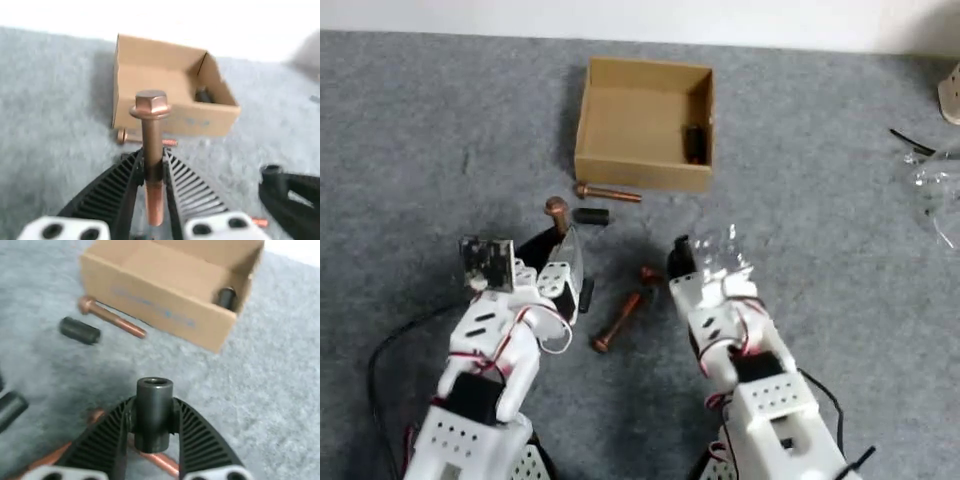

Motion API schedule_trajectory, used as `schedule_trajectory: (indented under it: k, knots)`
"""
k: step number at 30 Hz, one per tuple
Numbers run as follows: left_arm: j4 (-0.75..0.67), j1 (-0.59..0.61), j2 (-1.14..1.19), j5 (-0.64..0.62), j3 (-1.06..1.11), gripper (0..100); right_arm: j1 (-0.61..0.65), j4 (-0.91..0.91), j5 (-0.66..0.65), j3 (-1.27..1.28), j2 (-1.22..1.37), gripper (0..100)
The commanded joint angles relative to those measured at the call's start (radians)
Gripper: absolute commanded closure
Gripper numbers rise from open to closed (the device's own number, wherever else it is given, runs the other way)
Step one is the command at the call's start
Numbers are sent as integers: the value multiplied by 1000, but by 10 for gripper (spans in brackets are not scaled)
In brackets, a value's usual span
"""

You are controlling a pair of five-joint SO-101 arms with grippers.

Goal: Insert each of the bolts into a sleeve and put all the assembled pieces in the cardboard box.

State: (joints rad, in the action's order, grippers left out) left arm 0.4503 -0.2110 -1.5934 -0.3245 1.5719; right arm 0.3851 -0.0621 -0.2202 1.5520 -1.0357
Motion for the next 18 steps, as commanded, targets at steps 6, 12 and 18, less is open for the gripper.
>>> schedule_trajectory:
  k: [6,12,18]
  knots:
    - [-46,68,-228,-94,30,995,176,35,-144,168,-355,994]
    - [-75,93,-222,-193,18,995,182,-85,-141,255,-608,994]
    - [-77,31,-222,-193,2,994,295,-346,-144,257,-808,994]
